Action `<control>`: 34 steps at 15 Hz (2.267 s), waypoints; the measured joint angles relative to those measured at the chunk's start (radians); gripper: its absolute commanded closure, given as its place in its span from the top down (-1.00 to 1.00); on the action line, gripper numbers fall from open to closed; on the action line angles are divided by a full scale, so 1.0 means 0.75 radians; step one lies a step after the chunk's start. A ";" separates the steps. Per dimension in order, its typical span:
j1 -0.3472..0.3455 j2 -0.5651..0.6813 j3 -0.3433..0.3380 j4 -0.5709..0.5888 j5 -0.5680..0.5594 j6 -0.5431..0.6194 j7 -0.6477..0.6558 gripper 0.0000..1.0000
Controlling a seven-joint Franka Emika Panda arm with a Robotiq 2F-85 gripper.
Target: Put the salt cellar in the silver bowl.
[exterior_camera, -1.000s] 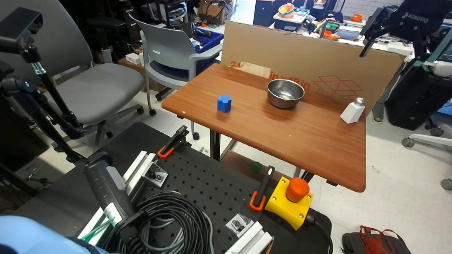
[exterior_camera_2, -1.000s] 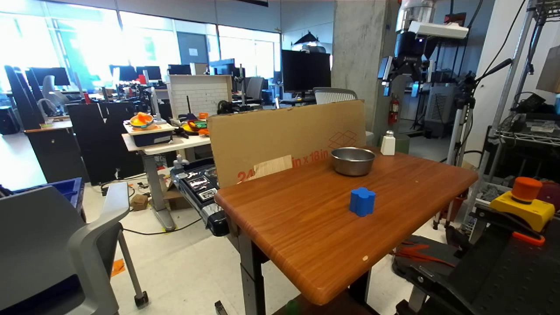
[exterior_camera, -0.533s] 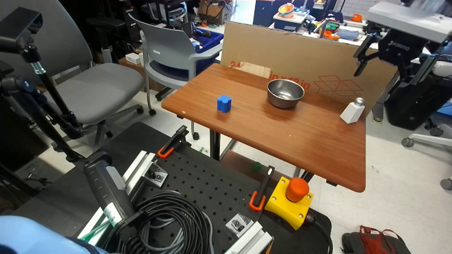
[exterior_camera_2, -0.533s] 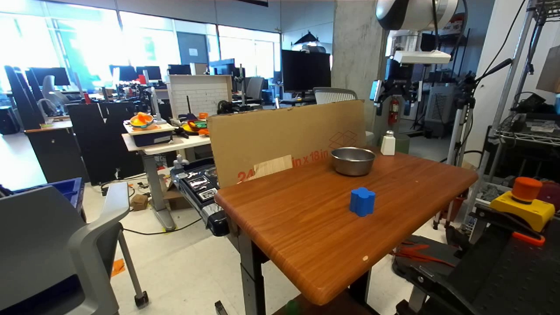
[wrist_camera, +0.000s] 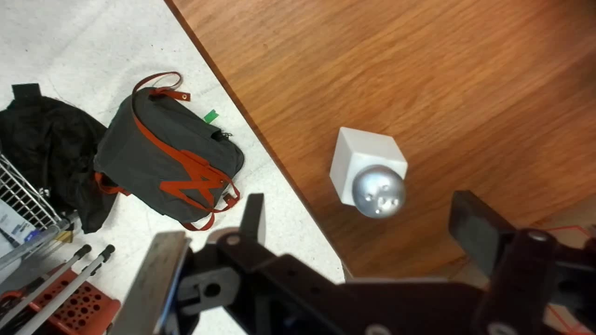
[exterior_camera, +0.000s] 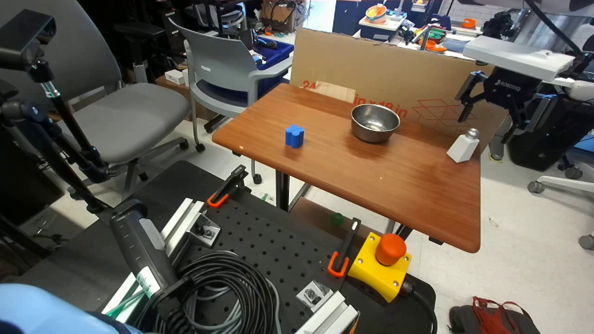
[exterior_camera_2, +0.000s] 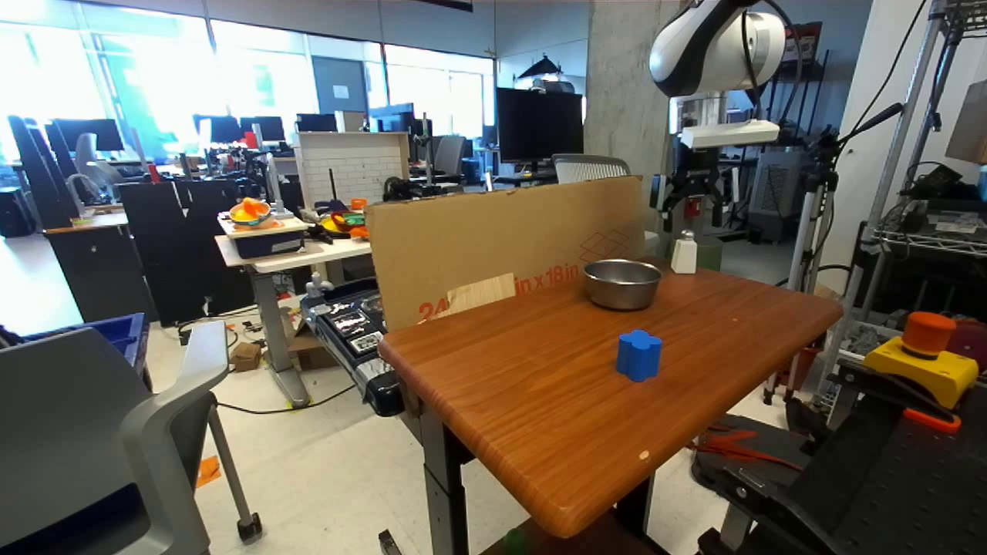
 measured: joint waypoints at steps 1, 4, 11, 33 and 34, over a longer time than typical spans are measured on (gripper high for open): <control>0.002 0.011 0.000 0.004 -0.014 0.000 0.011 1.00; 0.010 0.038 -0.002 0.013 -0.044 -0.003 0.039 0.50; 0.035 0.069 -0.004 0.015 -0.060 -0.017 0.087 -0.46; 0.198 -0.497 0.217 -0.512 -0.046 -0.038 -0.170 -0.80; 0.199 -0.484 0.217 -0.520 -0.046 -0.039 -0.171 -0.80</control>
